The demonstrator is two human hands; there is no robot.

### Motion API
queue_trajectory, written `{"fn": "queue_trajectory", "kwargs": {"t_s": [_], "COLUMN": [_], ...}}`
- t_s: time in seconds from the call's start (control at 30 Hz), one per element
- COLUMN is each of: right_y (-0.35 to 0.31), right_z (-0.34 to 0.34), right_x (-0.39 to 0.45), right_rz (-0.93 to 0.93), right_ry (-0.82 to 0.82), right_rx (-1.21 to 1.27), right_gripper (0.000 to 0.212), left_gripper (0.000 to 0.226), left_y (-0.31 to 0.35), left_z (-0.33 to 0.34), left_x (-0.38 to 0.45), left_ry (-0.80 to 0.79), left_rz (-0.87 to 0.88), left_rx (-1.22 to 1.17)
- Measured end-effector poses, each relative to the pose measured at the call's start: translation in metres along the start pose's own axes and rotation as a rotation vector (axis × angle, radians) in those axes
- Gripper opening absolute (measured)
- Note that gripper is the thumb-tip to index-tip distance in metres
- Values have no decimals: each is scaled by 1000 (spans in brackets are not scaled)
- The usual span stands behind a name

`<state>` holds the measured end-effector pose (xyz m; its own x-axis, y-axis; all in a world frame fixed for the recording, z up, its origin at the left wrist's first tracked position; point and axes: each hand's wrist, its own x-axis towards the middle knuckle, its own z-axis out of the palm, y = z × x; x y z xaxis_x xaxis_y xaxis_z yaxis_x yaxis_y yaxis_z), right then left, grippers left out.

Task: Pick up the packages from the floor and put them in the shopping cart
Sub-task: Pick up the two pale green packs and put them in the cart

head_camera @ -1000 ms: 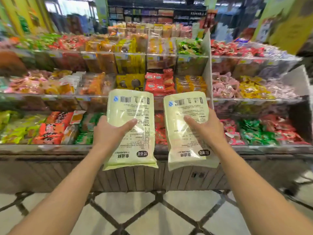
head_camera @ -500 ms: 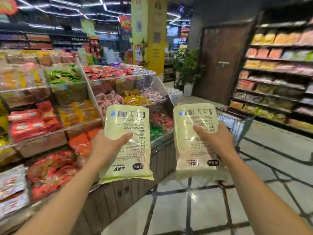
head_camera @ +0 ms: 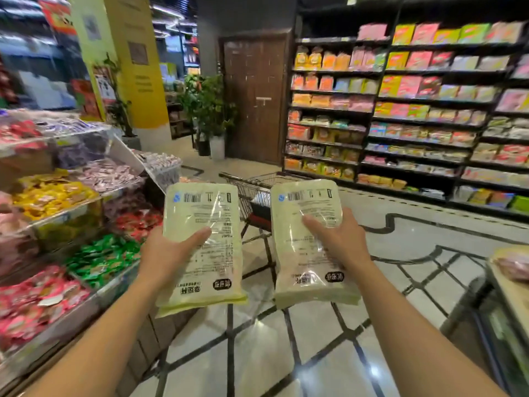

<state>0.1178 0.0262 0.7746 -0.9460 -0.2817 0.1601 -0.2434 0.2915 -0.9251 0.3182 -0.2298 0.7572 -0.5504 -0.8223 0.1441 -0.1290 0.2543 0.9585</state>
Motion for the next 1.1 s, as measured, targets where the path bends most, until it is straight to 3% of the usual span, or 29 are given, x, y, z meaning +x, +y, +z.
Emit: {"fn": "queue_trajectory", "kwargs": {"t_s": [0.07,0.2,0.47,0.57,0.73,1.1], "right_y": [13,42,104,118,131,183], "right_z": [-16,-36,-49,-47,-51,-43], "right_x": [24,71,197,259,353,539], "right_rz": [19,42,98,118,143,158], "right_ry": [26,65,157,204,253,223], "right_rx": [16,55,7,0,-3,50], "right_gripper": [60,59,66,67,66,69], "left_gripper": [40,69,80,96,77,84], "left_y": [5,5,-16,-21,-13,-7], "left_z": [38,108,254,309,385,518], "left_x": [17,55,166,217,294,421], "left_ry": [-50,-116,-282,-304,-326,-340], "left_rz": [-4,-43,-70,-91,-98,-106], "left_rx": [-23,-52,-32,-48,-21,57]}}
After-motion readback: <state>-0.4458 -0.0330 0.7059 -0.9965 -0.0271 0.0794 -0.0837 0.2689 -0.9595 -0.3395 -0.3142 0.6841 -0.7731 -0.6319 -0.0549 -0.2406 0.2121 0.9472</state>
